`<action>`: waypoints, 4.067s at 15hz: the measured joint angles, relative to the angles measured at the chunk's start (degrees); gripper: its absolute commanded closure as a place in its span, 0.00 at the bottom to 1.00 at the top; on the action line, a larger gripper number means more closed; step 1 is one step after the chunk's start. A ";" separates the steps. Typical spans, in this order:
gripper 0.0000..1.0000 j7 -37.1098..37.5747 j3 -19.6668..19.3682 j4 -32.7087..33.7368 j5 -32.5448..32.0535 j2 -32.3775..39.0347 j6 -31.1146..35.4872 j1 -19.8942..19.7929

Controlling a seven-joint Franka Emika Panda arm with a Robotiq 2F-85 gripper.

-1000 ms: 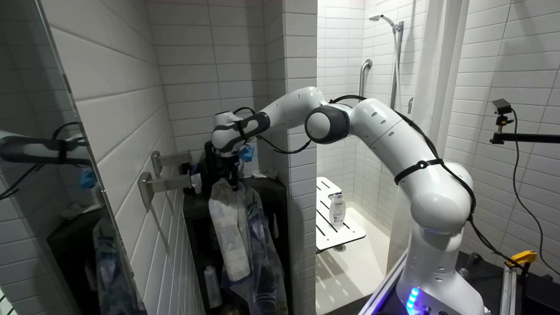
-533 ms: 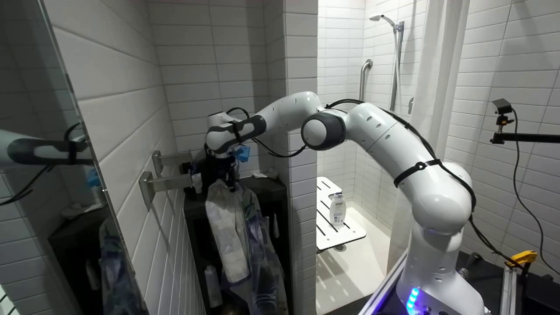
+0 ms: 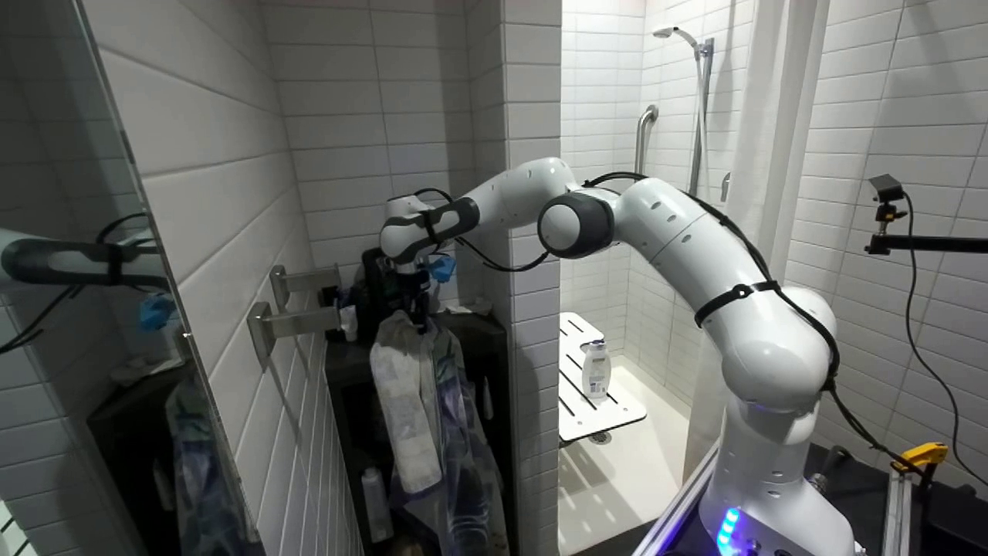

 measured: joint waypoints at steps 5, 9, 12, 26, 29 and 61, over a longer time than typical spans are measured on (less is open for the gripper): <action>0.97 1.81 -0.14 -3.75 1.12 -2.18 0.76 -2.85; 0.97 2.21 -0.34 -4.17 0.90 -2.44 0.66 -2.86; 0.97 2.21 -0.72 -3.77 -0.45 -2.21 0.29 -1.93; 0.97 1.93 -2.08 6.40 -8.64 3.62 -7.09 6.39; 0.97 1.84 -2.15 8.87 -9.66 5.05 -8.36 7.88; 0.97 15.42 -3.65 -31.70 -1.12 -17.85 18.75 -3.17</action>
